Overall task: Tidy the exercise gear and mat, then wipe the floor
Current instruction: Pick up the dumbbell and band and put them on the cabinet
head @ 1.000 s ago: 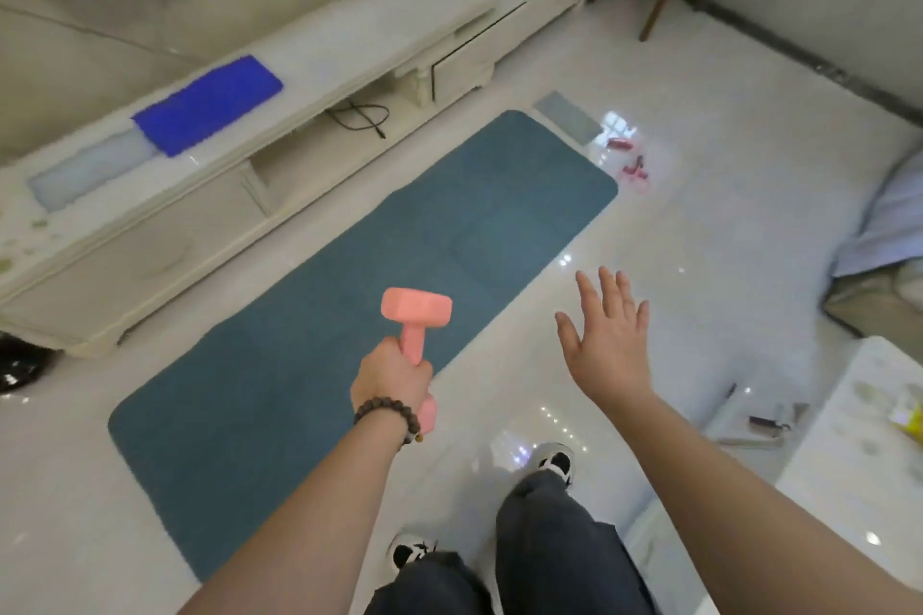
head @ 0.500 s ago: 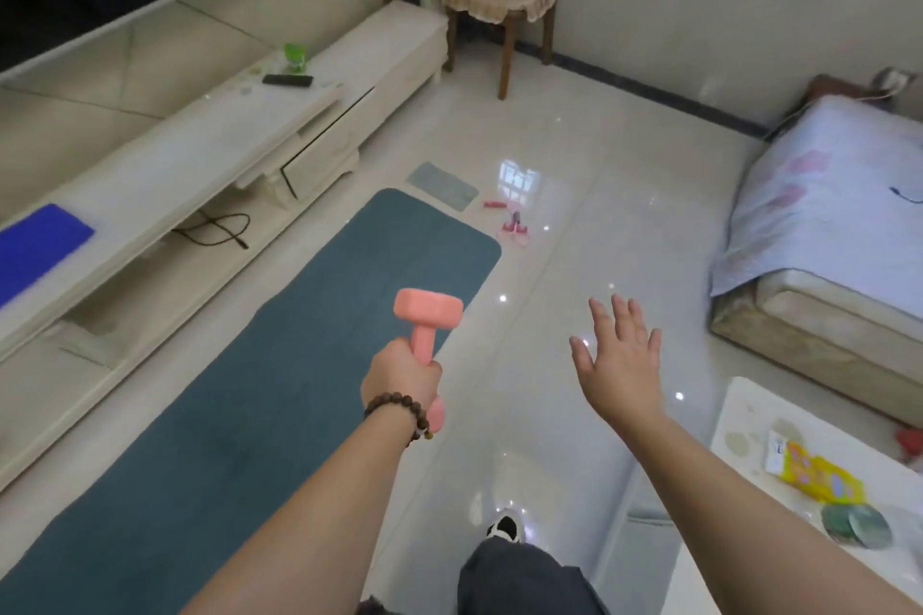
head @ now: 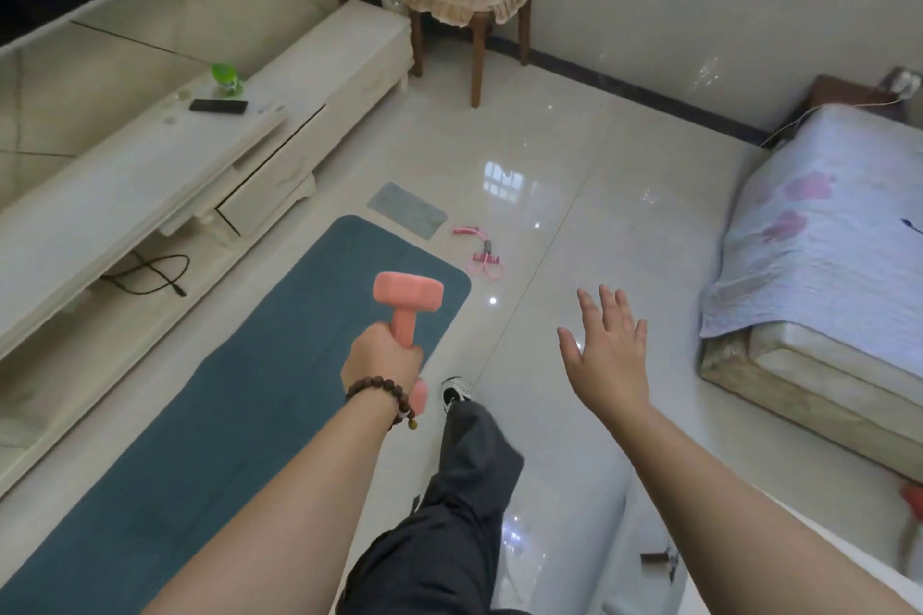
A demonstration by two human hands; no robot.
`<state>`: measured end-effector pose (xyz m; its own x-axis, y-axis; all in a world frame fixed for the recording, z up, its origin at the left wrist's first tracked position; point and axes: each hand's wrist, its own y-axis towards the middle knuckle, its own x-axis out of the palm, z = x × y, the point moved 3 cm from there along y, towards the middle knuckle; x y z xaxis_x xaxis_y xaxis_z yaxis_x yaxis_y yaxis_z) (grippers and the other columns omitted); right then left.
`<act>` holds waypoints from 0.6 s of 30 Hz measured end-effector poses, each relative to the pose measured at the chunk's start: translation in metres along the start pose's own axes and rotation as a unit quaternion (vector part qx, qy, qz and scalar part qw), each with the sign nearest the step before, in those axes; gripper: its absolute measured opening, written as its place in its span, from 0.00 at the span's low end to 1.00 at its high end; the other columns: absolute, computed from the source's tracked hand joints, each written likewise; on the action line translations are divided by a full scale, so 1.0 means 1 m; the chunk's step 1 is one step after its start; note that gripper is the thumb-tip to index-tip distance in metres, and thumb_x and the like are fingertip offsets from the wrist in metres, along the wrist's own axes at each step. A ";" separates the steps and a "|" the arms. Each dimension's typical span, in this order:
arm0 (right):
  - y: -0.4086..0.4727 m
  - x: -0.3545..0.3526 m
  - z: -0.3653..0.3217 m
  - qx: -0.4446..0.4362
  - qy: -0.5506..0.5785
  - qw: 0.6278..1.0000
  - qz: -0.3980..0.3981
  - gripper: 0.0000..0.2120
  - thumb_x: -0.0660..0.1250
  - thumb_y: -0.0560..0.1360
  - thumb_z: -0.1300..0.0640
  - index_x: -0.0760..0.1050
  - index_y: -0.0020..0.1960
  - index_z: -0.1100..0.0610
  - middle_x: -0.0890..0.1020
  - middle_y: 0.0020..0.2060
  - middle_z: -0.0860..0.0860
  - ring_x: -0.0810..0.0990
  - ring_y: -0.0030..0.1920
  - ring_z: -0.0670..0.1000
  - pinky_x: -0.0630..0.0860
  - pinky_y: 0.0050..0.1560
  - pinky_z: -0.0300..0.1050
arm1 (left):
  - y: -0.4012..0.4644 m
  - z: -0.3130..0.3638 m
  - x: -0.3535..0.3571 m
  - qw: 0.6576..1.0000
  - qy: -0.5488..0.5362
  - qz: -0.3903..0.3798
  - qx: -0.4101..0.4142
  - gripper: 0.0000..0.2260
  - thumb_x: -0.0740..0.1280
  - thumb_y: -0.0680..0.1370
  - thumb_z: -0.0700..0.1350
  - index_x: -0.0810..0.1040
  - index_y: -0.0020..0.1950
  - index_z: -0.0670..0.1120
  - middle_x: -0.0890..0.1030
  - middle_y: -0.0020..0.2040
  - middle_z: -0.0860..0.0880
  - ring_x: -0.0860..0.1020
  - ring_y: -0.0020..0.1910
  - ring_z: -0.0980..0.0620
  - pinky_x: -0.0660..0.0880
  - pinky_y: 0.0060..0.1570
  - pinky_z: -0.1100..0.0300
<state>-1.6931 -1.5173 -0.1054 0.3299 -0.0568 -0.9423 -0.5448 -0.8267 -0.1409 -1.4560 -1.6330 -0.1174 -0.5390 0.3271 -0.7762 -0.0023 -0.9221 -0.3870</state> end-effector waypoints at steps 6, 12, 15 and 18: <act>0.160 -0.004 -0.021 -0.037 -0.023 0.999 -0.016 0.27 0.52 0.81 0.46 0.51 0.77 0.52 0.50 0.78 0.53 0.42 0.77 0.52 0.40 0.75 0.56 | 0.122 0.077 0.008 1.000 -0.020 0.009 -0.021 0.02 0.66 0.72 0.44 0.74 0.43 0.48 0.79 0.41 0.49 0.79 0.41 0.44 0.75 0.40 0.56; 0.313 -0.029 -0.064 -0.090 -0.033 0.995 -0.035 0.27 0.52 0.81 0.46 0.51 0.78 0.52 0.49 0.78 0.53 0.42 0.77 0.52 0.41 0.75 0.57 | 0.225 0.159 -0.013 0.997 -0.050 0.030 -0.052 0.02 0.66 0.72 0.44 0.75 0.44 0.47 0.79 0.40 0.49 0.78 0.40 0.46 0.72 0.38 0.57; 0.368 -0.036 -0.079 -0.111 -0.032 0.992 -0.041 0.27 0.52 0.81 0.46 0.51 0.78 0.52 0.49 0.78 0.53 0.41 0.77 0.52 0.41 0.75 0.57 | 0.260 0.188 -0.024 0.995 -0.056 0.047 -0.066 0.02 0.66 0.73 0.44 0.74 0.44 0.47 0.78 0.40 0.50 0.77 0.40 0.46 0.70 0.37 0.58; 0.418 -0.036 -0.090 -0.133 -0.038 0.988 -0.063 0.27 0.51 0.81 0.45 0.49 0.78 0.51 0.48 0.78 0.52 0.40 0.77 0.52 0.41 0.75 0.56 | 0.293 0.207 -0.027 0.992 -0.058 0.060 -0.093 0.02 0.66 0.73 0.44 0.74 0.44 0.47 0.78 0.39 0.49 0.77 0.40 0.46 0.70 0.37 0.58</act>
<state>-1.8631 -1.9114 -0.1028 0.3185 0.0903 -0.9436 -0.2779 -0.9428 -0.1840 -1.6162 -1.9548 -0.1073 -0.6195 0.1817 -0.7637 0.2178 -0.8949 -0.3896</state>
